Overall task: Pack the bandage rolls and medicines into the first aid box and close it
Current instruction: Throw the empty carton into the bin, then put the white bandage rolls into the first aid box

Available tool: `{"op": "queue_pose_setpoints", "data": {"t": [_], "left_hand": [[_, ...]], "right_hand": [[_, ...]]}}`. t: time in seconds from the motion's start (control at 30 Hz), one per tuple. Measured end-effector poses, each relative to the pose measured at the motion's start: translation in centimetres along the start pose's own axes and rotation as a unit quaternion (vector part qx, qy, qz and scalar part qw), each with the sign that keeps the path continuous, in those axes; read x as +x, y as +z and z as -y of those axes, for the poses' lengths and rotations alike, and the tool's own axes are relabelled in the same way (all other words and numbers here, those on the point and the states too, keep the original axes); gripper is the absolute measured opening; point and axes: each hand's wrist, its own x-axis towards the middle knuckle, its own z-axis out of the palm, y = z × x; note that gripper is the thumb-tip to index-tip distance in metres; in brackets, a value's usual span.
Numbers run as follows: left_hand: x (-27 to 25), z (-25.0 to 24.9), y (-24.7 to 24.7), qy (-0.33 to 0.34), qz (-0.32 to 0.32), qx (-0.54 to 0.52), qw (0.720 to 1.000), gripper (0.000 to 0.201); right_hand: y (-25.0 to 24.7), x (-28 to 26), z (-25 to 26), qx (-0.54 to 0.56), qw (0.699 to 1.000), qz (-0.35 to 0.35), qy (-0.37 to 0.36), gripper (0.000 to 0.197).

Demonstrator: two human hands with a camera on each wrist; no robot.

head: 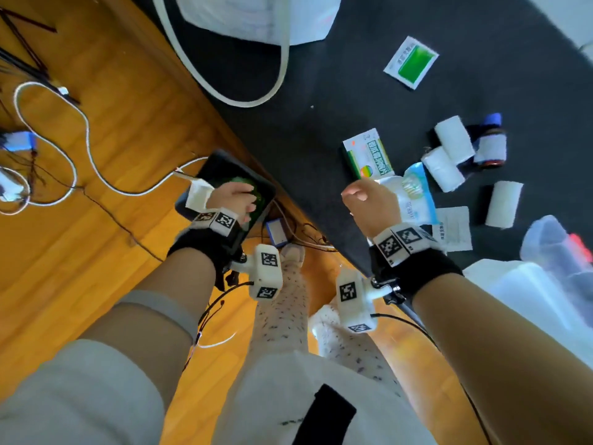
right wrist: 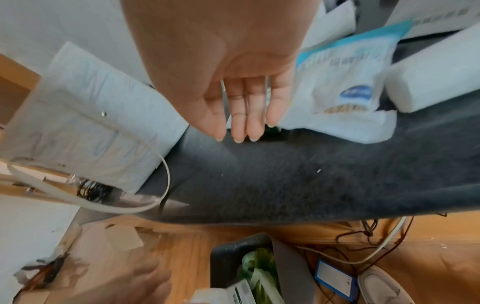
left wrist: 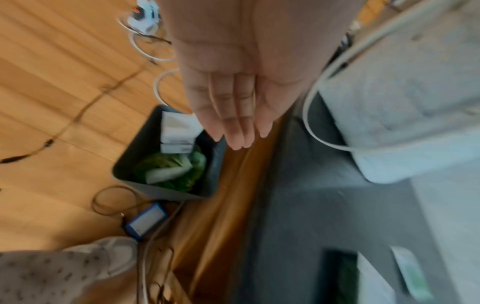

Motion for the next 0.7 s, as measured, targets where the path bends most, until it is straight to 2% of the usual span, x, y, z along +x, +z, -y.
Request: {"op": "queue_pose_setpoints", "data": {"t": [0.07, 0.1, 0.17, 0.37, 0.53, 0.63, 0.7], "left_hand": [[-0.9, -0.1, 4.1, 0.059, -0.009, 0.048, 0.997, 0.026], [-1.5, 0.1, 6.2, 0.073, 0.011, 0.065, 0.995, 0.025], [-2.4, 0.8, 10.4, 0.09, 0.04, 0.104, 0.99, 0.02], [-2.6, 3.0, 20.6, 0.139, 0.018, 0.226, 0.964, 0.008], [-3.4, 4.1, 24.8, 0.173, 0.035, 0.274, 0.945, 0.017], [-3.0, 3.9, 25.4, 0.194, 0.043, 0.279, 0.939, 0.027], [-2.5, 3.3, 25.2, 0.202, 0.043, 0.283, 0.937, 0.03]], "right_hand": [[-2.1, -0.8, -1.9, 0.009, 1.0, -0.012, 0.012, 0.019], [-3.3, -1.3, -3.0, 0.017, 1.0, -0.017, 0.019, 0.019], [-5.7, -2.3, -5.8, 0.037, 0.998, -0.026, 0.034, 0.02], [-11.9, -5.6, -14.7, 0.081, 0.989, -0.101, 0.075, 0.017], [-13.0, -6.3, -17.7, 0.09, 0.987, -0.117, 0.069, 0.015], [-11.8, -5.9, -17.2, 0.093, 0.988, -0.116, 0.043, 0.013], [-10.7, -5.5, -16.3, 0.053, 0.993, -0.108, 0.014, 0.013]]}}
